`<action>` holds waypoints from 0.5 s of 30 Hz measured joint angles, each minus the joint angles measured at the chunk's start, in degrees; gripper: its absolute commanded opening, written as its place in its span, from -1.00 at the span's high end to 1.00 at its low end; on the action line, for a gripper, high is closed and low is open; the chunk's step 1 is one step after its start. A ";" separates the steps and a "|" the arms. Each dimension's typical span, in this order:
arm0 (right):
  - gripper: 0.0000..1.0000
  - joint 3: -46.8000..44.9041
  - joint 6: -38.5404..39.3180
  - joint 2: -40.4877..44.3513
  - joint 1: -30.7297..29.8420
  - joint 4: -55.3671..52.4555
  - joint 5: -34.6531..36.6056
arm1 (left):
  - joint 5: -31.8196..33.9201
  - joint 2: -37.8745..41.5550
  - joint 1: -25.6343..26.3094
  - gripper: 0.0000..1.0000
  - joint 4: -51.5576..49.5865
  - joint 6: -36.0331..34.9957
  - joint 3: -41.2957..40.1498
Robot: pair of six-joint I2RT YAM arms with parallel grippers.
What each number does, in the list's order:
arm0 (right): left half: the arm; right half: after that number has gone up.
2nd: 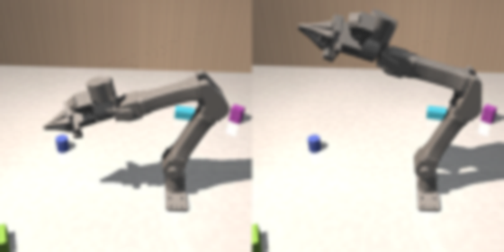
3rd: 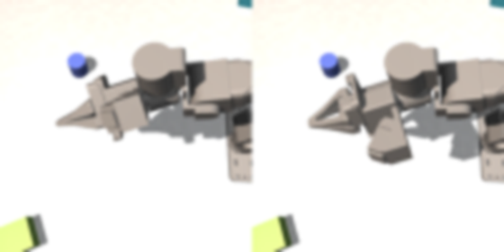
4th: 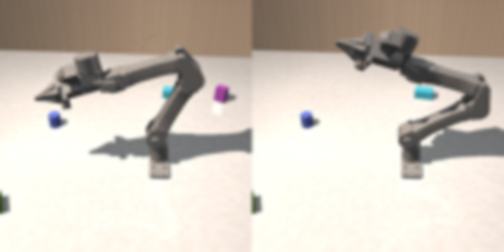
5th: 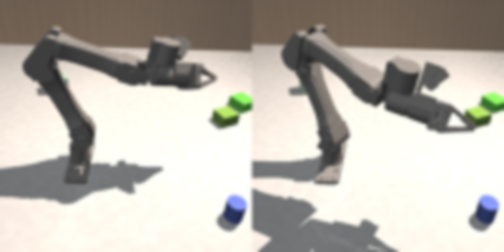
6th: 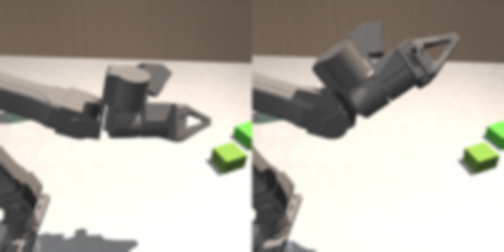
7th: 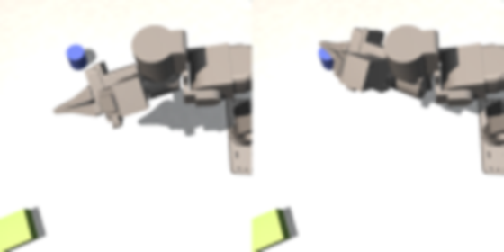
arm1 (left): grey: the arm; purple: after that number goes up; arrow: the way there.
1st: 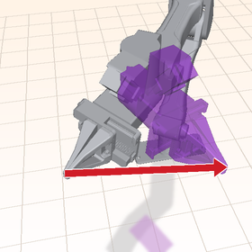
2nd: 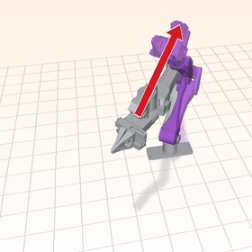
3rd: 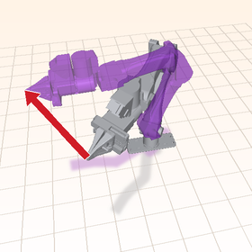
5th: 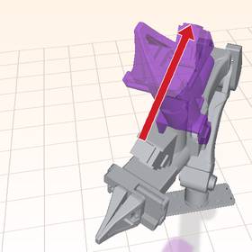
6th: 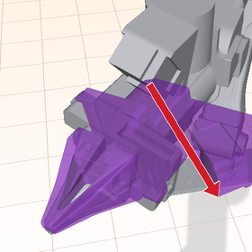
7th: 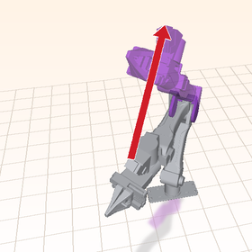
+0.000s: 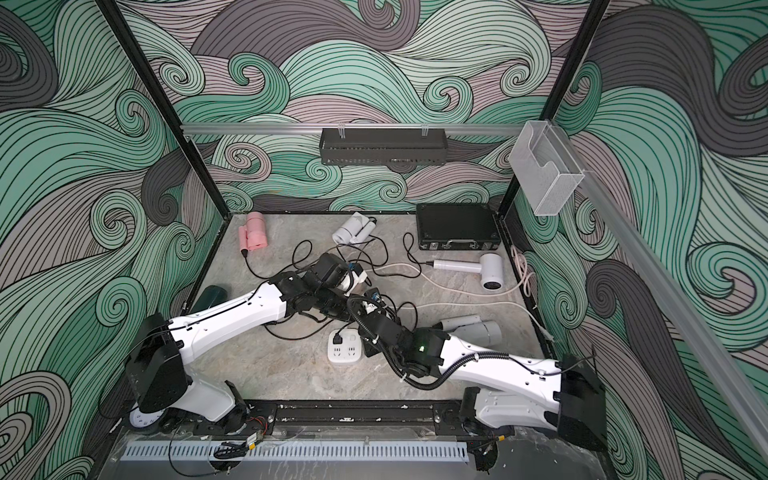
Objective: Charge the blow dryers
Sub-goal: Adjust the plug.
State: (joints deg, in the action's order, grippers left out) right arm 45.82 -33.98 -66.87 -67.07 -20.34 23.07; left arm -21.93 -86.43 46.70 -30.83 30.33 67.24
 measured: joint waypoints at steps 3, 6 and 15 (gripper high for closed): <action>0.30 0.09 -0.13 -1.33 0.00 0.96 1.44 | -0.02 0.48 0.00 1.00 -0.02 0.31 -0.07; 0.46 0.48 -0.35 -2.29 0.17 1.60 2.40 | -0.13 0.48 0.00 1.00 0.00 0.37 -0.24; 0.23 0.76 -1.01 -3.17 0.52 2.51 1.95 | 0.17 0.50 -0.11 1.00 0.09 0.63 -0.70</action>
State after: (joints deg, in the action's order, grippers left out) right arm 46.59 -34.98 -70.04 -66.54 -17.82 25.02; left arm -21.76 -85.93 46.59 -30.74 30.96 66.54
